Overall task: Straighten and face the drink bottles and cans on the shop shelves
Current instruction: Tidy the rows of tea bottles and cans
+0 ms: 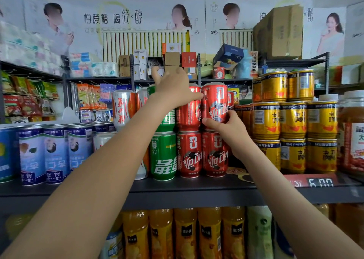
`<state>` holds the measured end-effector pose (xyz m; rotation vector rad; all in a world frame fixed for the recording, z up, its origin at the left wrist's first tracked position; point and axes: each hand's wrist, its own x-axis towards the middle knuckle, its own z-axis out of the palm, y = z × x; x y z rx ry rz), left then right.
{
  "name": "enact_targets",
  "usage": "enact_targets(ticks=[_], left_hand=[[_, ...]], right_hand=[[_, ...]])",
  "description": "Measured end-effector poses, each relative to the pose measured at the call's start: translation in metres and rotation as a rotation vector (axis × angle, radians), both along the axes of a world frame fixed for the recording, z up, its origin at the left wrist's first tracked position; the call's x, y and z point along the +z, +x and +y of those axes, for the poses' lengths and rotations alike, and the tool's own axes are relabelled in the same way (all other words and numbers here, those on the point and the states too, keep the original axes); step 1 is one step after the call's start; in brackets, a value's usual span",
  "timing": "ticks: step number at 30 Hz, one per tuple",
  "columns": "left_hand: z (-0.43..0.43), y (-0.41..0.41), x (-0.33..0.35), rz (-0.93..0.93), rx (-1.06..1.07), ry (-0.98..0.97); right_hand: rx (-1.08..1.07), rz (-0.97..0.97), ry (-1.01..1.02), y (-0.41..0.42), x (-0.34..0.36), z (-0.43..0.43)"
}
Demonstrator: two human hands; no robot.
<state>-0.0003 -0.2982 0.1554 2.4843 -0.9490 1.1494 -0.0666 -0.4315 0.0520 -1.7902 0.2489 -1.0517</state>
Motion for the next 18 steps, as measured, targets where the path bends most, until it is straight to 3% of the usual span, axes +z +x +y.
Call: enact_targets(ticks=[11, 18], left_hand=[[0.014, 0.005, 0.017, 0.272, -0.254, 0.046], [0.02, 0.0, 0.019, 0.245, -0.22, 0.139]], right_hand=[[0.005, -0.005, 0.008, -0.002, 0.0, 0.001], [0.023, 0.003, 0.006, -0.003, -0.001, 0.003]])
